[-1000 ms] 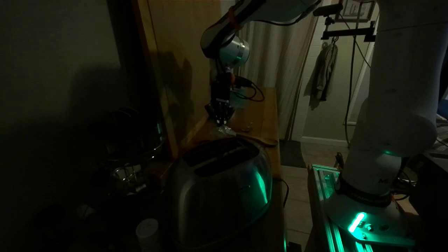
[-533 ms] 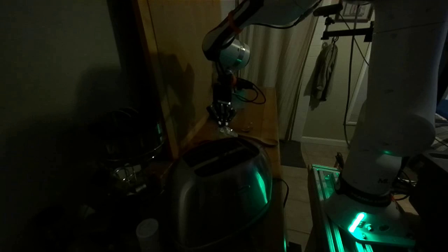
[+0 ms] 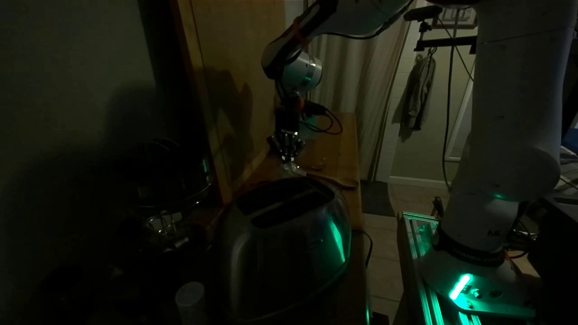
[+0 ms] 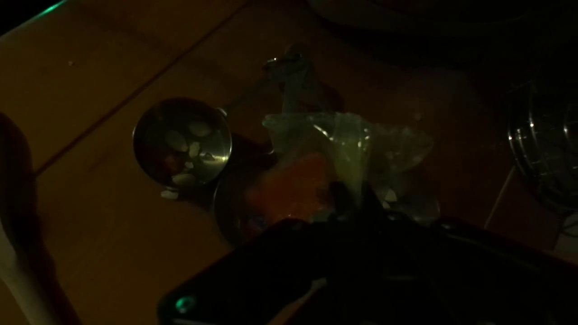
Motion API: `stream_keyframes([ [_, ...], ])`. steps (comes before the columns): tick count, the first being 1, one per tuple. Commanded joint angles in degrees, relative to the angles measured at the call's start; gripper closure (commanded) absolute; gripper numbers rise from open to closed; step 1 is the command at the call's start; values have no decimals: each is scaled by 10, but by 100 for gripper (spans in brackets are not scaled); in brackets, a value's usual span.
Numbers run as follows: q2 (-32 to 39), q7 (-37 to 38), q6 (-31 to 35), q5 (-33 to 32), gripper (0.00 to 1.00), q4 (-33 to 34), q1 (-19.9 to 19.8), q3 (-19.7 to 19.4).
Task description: Pour the orange powder in the packet onto the spoon
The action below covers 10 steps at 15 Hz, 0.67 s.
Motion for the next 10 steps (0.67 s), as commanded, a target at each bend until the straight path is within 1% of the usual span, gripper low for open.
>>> stream_keyframes([
  [1,3,-4,34,22,98,5,-2,0],
  [2,8,-15,-8,26,98,16,-7,2],
  [3,6,-10,15,19,98,10,-3,1],
  [4,9,-11,-7,24,98,16,-6,2],
  [6,12,-11,-16,22,98,19,-7,1],
  [10,14,-23,-62,30,98,28,-12,1],
])
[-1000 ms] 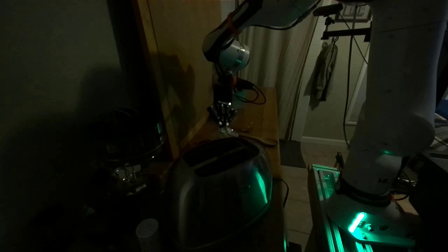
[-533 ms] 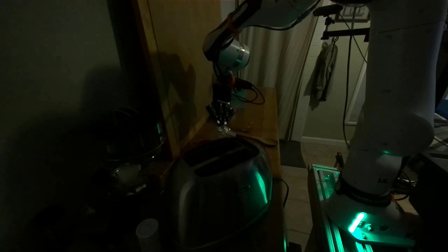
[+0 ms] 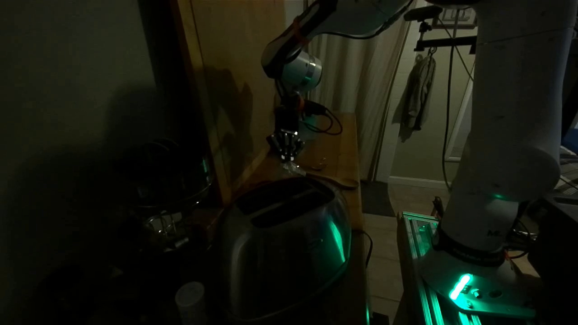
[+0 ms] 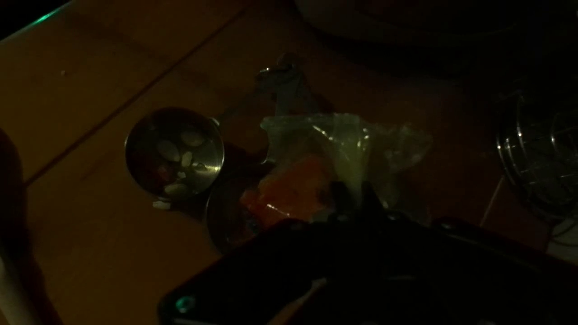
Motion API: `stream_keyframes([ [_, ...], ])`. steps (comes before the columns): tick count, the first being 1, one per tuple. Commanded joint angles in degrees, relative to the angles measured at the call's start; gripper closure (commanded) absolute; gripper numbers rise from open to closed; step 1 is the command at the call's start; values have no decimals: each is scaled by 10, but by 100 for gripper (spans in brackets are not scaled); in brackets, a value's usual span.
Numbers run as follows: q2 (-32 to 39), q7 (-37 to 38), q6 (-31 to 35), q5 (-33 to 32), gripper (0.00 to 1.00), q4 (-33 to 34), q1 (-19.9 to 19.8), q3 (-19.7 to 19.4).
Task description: Pour the orange powder in the packet onto the spoon
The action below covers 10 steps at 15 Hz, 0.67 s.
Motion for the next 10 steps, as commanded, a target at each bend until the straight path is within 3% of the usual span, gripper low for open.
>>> stream_keyframes([
  [1,9,-5,-17,13,98,18,-5,-1],
  [2,11,-13,-40,14,98,24,-8,-1],
  [3,7,-7,-12,10,98,17,-4,-1],
  [10,-2,-6,2,17,98,12,-3,0],
])
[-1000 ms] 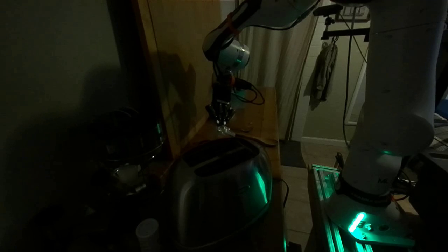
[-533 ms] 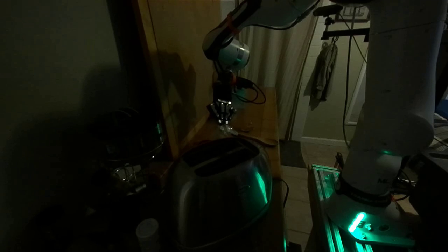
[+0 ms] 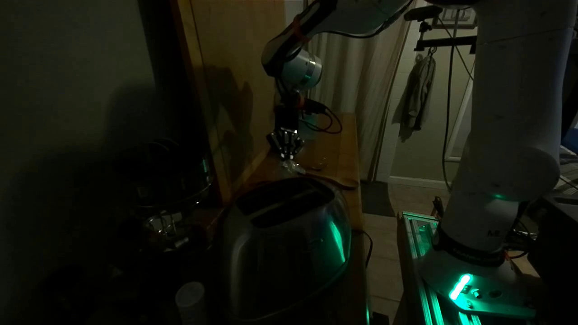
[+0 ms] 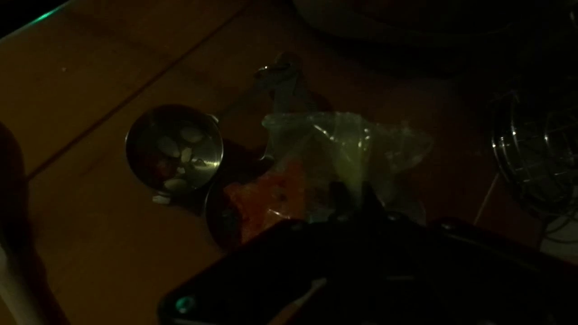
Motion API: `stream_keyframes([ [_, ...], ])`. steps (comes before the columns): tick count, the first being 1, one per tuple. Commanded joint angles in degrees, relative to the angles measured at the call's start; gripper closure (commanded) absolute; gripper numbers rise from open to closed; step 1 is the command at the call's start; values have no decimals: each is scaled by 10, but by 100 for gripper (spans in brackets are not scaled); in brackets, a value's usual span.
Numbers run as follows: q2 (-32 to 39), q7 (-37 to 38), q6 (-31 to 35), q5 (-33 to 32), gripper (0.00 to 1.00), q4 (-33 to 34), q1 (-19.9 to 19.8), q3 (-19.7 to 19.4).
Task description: Pour the orange powder in the packet onto the spoon
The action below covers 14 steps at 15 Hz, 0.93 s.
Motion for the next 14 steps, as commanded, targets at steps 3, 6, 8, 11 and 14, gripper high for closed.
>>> stream_keyframes([
  [3,-6,-3,7,13,98,6,-1,2],
  [6,-9,-3,6,10,98,7,0,3],
  [8,-13,0,6,6,98,4,2,3],
  [11,-17,2,1,4,98,3,3,3],
  [14,-24,11,-6,-3,98,3,3,1],
])
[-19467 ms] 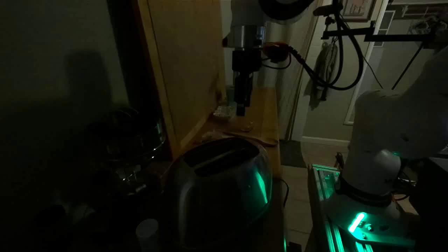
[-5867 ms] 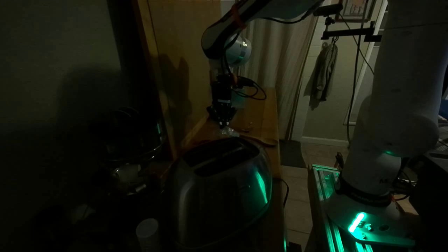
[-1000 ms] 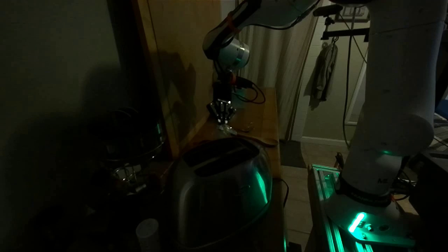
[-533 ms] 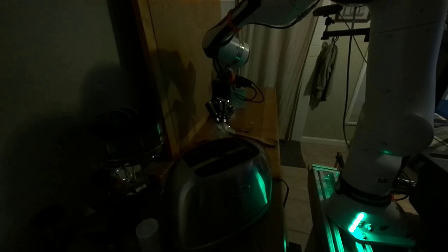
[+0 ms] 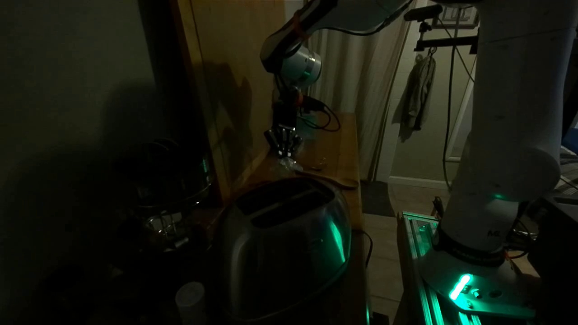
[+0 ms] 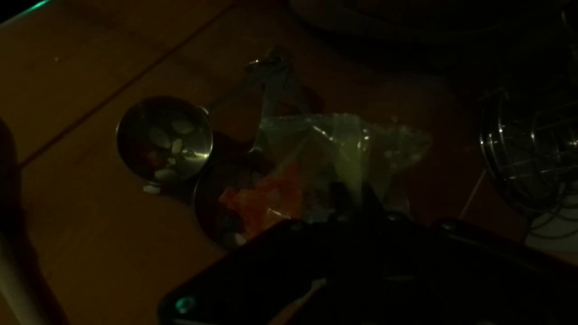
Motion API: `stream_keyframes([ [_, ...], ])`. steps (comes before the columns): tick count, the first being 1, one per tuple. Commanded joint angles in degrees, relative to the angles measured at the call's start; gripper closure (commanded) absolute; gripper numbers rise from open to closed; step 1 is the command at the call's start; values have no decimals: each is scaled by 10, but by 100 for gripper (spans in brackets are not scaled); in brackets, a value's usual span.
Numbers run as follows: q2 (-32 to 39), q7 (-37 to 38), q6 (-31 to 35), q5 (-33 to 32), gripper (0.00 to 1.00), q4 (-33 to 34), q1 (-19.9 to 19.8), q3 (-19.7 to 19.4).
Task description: Pour the orange powder in the packet onto the spoon
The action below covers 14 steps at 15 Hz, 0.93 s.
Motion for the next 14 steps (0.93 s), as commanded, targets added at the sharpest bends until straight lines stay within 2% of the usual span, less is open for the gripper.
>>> stream_keyframes([
  [1,-18,10,-19,-4,98,0,-1,-1],
  [2,-23,13,-6,-5,98,-6,1,-2],
  [3,-20,11,-32,-2,98,2,-2,-2],
  [14,-25,20,-17,-15,98,-4,3,-2],
])
